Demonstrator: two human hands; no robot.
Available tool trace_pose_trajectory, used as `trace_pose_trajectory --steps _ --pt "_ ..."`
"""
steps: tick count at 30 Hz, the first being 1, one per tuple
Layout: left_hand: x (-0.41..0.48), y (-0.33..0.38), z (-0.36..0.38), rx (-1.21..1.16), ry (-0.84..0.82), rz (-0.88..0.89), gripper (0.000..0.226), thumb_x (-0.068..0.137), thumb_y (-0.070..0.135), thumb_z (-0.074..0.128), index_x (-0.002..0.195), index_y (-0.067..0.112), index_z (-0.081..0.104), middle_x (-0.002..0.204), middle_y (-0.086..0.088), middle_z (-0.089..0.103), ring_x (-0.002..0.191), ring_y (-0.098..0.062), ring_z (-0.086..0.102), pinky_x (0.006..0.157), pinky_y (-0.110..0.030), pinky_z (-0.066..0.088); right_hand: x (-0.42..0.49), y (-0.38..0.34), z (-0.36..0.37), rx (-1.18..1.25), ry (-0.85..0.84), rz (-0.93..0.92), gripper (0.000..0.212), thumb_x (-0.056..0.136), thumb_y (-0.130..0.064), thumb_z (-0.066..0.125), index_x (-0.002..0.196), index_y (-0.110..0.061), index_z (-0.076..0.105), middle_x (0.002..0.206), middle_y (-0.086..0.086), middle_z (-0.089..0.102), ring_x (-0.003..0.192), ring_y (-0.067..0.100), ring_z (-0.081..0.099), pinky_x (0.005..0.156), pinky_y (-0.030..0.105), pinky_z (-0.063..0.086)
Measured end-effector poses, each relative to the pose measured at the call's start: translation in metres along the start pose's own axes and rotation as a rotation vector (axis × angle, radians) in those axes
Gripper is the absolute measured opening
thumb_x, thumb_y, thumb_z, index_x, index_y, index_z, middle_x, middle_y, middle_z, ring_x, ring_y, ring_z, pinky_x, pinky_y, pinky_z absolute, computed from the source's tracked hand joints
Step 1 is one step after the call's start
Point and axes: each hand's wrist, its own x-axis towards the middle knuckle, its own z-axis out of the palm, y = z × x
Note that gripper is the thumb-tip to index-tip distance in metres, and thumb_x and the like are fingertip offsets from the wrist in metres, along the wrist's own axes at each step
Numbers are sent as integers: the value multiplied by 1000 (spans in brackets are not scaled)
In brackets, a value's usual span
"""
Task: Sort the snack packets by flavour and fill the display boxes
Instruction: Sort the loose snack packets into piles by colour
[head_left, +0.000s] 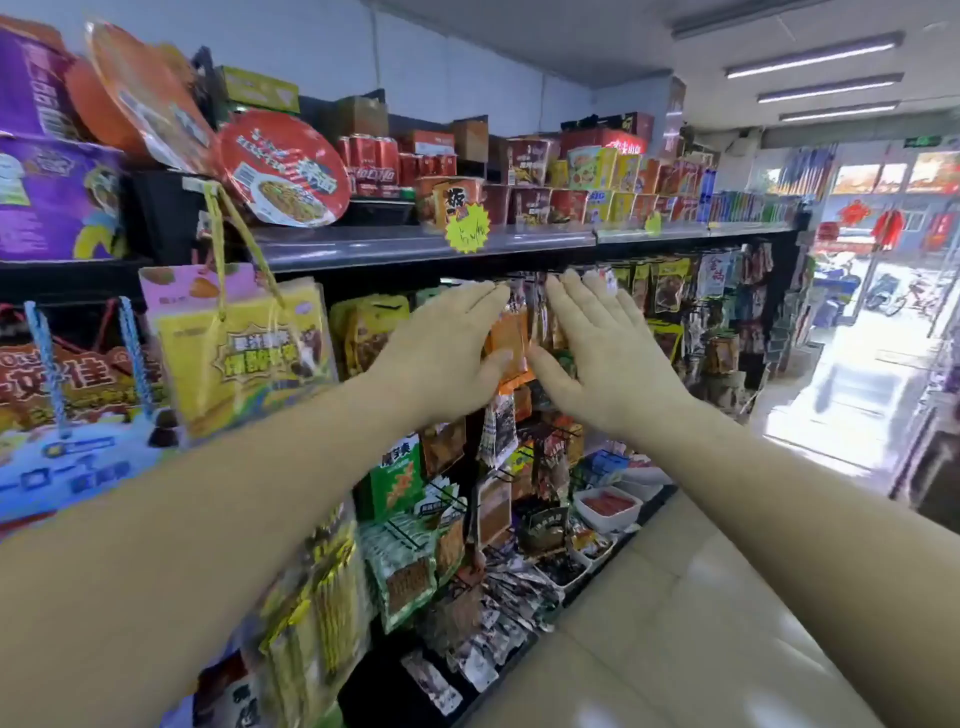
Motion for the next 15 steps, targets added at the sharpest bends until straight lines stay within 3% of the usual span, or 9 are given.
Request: trace_pose_trajectory --steps 4,7,10,15 --pt "-1 35 82 -137 -94 -37 70 105 41 51 164 17 22 170 0 24 157 -18 20 127 -33 21 -32 55 39 13 -67 42 72 103 -54 38 162 -13 30 166 11 33 156 30 27 127 50 20" --pt "-6 58 155 -223 -216 -84 69 103 41 53 163 20 26 169 2 26 156 -18 23 125 -38 30 -64 99 92 110 -117 107 67 99 -46 50 155 -10 43 152 11 53 141 30 48 113 45 43" --pt "-8 69 227 -287 -347 -130 64 101 39 56 159 23 36 162 4 41 148 -18 40 115 -41 44 -91 138 148 159 -219 173 61 100 -41 57 153 -12 47 148 6 57 136 26 52 107 40 47" --pt "10 83 341 -336 -501 -185 61 100 39 57 156 24 42 155 3 49 139 -21 51 107 -41 50 -109 212 242 161 -382 252 62 99 -51 43 150 -17 51 143 6 61 132 27 57 102 40 50"
